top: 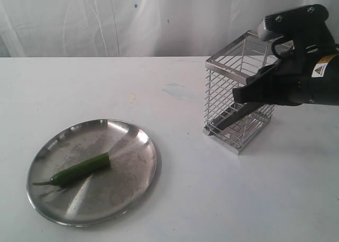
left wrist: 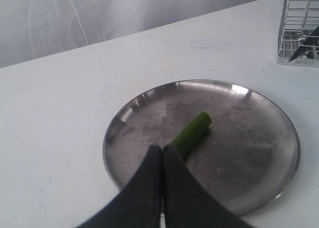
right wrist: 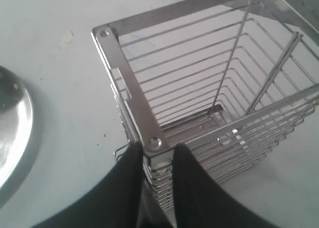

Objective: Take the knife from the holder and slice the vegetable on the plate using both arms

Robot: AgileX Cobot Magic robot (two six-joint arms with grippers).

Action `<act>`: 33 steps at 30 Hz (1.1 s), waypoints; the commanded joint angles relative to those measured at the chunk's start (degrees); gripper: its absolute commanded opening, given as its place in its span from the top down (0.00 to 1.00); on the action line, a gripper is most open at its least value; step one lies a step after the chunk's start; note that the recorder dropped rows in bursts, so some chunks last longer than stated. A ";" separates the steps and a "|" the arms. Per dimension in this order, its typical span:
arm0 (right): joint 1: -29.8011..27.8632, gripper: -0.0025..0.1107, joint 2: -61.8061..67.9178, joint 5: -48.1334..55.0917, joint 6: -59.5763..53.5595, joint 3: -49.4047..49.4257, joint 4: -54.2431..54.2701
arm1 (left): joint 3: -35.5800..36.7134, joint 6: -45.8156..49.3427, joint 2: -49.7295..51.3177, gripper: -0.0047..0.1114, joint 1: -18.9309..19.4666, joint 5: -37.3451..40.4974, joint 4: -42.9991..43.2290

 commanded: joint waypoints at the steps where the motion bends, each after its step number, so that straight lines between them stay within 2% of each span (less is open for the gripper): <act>1: -0.64 0.98 -1.13 0.46 0.18 -2.09 -0.32 | 0.23 -0.30 -0.28 0.96 -0.20 0.07 -0.07; 9: -0.64 0.98 -2.12 6.83 4.44 -4.91 -0.32 | 0.23 -0.30 -0.28 0.96 -0.20 0.07 -0.07; 26: -0.64 0.98 -11.82 11.70 7.63 -4.91 -0.94 | 0.23 -0.30 -0.28 0.96 -0.20 0.07 -0.07; 33: -0.64 0.98 -15.05 14.77 12.44 -4.91 -1.03 | 0.23 -0.30 -0.28 0.96 -0.20 0.07 -0.07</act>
